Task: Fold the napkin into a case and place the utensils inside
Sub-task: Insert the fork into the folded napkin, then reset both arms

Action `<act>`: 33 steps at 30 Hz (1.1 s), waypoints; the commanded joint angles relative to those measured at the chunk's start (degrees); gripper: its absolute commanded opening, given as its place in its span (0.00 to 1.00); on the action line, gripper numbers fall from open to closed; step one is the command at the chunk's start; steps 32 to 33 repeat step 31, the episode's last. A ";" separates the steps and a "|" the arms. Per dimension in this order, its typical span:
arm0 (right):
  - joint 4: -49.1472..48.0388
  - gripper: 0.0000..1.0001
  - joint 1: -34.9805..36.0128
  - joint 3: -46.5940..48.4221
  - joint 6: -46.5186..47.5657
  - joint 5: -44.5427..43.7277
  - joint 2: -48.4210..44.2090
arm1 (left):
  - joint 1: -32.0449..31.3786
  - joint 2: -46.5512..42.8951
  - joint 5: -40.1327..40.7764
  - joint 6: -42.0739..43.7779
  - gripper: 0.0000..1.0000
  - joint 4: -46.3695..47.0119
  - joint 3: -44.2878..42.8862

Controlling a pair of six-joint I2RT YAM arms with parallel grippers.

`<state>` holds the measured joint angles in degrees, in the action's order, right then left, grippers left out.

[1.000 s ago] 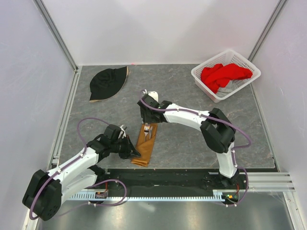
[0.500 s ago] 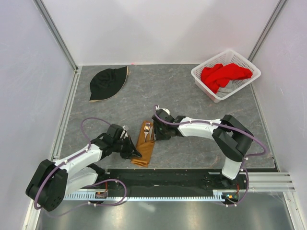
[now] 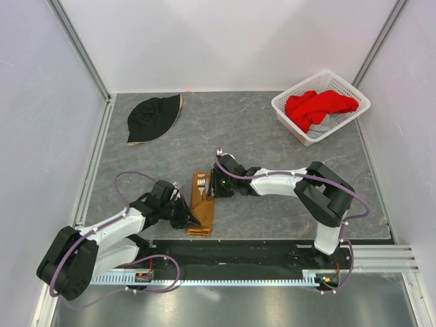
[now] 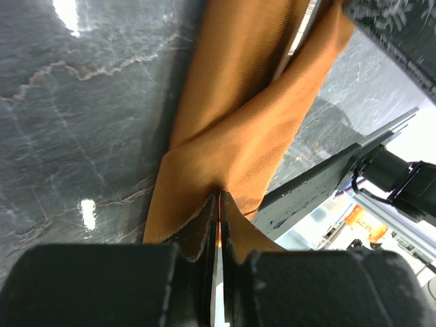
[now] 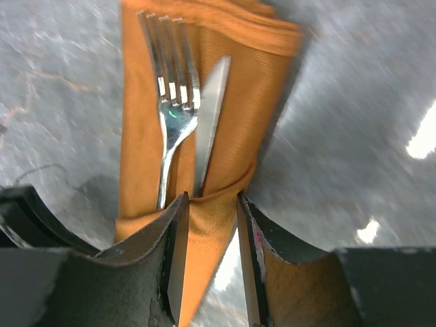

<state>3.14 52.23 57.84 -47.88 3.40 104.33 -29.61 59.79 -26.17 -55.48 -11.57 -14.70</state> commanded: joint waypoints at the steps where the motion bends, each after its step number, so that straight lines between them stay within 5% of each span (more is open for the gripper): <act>1: -0.94 0.42 -0.90 6.57 3.75 0.12 4.81 | 0.07 0.33 1.12 -2.08 0.08 2.35 0.37; 6: 5.18 0.42 -2.22 11.23 8.31 -1.54 4.39 | 0.07 -4.49 2.52 -2.17 0.11 -2.21 -1.12; 10: 12.49 0.48 -2.31 12.12 12.36 -6.38 -1.91 | 0.07 -11.87 4.72 -1.03 0.24 -9.33 -6.02; 13: 17.33 0.61 -2.30 10.19 14.12 -10.07 -8.41 | 0.16 -16.01 5.35 1.16 0.38 -13.12 -10.15; 18: 19.54 0.98 -2.31 -0.43 13.95 -13.59 -23.34 | 0.25 -13.31 4.11 7.21 0.47 -11.29 -14.92; 29: 6.82 0.98 -2.48 -28.20 4.64 -14.39 -52.11 | 0.25 -11.88 -2.04 8.03 0.53 11.30 -9.92; 33: 5.74 0.98 -2.48 -30.41 3.32 -15.52 -56.42 | 0.25 -13.90 -1.78 7.32 0.56 16.12 -7.81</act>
